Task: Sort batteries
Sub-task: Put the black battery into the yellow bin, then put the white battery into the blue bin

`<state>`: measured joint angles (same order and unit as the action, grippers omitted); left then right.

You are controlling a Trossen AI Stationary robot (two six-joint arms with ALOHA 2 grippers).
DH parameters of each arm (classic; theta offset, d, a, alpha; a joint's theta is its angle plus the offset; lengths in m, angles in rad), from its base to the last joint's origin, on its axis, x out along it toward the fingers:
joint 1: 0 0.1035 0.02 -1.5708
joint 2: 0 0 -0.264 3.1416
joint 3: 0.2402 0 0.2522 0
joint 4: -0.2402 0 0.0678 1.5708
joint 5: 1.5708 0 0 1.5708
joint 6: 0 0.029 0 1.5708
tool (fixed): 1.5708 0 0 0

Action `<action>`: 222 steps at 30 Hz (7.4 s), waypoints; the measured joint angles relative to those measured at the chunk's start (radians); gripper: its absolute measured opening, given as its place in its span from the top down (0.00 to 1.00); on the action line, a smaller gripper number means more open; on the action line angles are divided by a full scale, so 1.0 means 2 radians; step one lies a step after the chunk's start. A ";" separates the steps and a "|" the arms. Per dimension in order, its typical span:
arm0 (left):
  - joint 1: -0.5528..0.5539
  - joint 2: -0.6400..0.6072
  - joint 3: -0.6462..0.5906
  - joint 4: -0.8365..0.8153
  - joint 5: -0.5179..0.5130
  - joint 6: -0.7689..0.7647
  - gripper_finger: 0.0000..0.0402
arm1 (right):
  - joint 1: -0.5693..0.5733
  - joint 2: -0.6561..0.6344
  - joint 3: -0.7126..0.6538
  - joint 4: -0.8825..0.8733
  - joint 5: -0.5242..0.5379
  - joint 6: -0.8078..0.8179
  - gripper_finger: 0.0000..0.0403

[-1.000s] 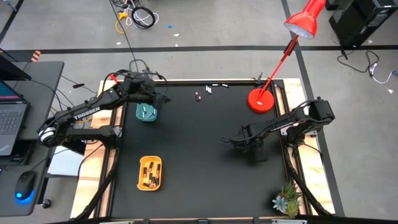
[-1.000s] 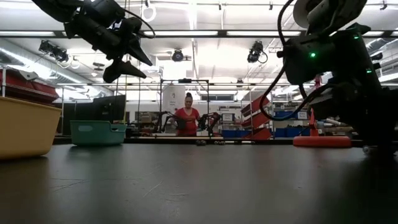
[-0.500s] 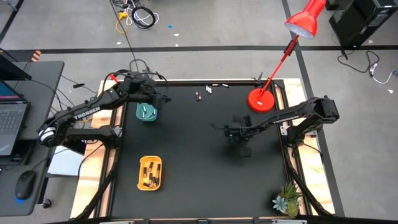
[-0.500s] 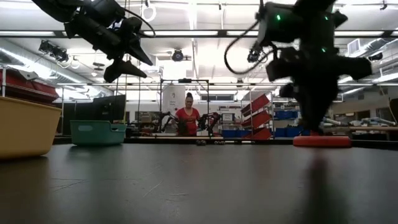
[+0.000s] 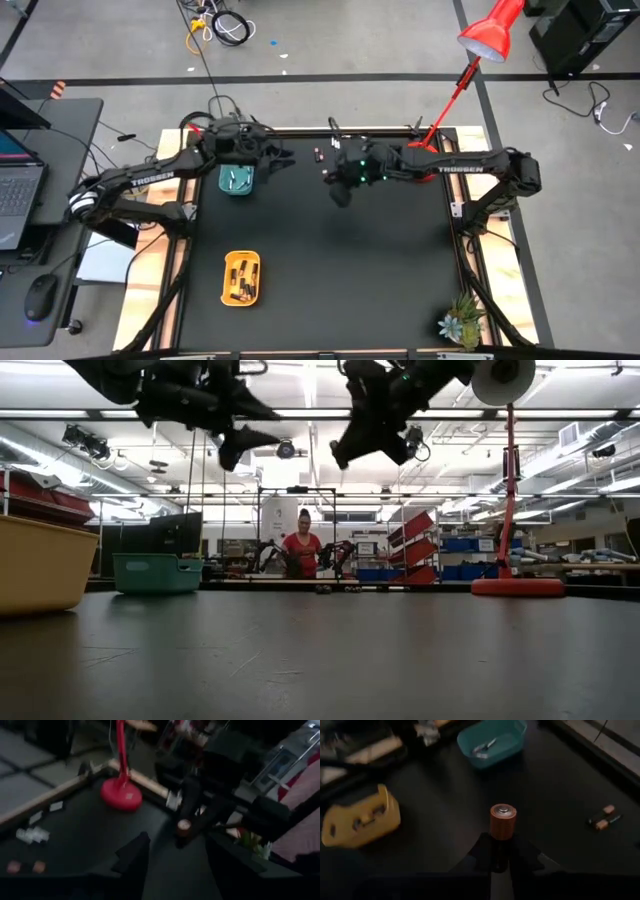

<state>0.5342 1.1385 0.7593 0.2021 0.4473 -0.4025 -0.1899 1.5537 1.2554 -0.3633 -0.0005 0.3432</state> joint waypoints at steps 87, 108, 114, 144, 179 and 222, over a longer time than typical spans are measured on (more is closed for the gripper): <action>-0.320 -0.091 -0.003 -0.427 0.024 -0.189 0.88 | -0.081 0.051 0.008 0.053 -0.103 -0.050 0.51; -0.462 0.054 -0.088 -0.327 -0.095 -0.352 0.65 | -0.091 0.036 0.008 0.054 -0.180 -0.055 0.56; -0.455 0.054 -0.072 -0.310 -0.092 -0.351 0.59 | -0.099 0.032 0.008 0.044 -0.168 -0.060 0.57; -0.273 0.051 0.132 -0.557 -0.226 -0.069 0.58 | -0.325 0.190 0.076 -0.077 -0.031 -0.173 0.62; -0.224 0.051 0.140 -0.503 -0.221 -0.038 0.58 | -0.324 0.222 0.085 -0.141 -0.028 -0.244 0.66; -0.202 0.051 0.140 -0.487 -0.200 -0.025 0.58 | -0.049 -0.225 -0.209 0.196 -0.069 0.080 0.97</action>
<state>0.1295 1.2415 1.0386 -0.7719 0.0483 -0.4529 -0.2881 1.1037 0.8366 0.0279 -0.1385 0.5038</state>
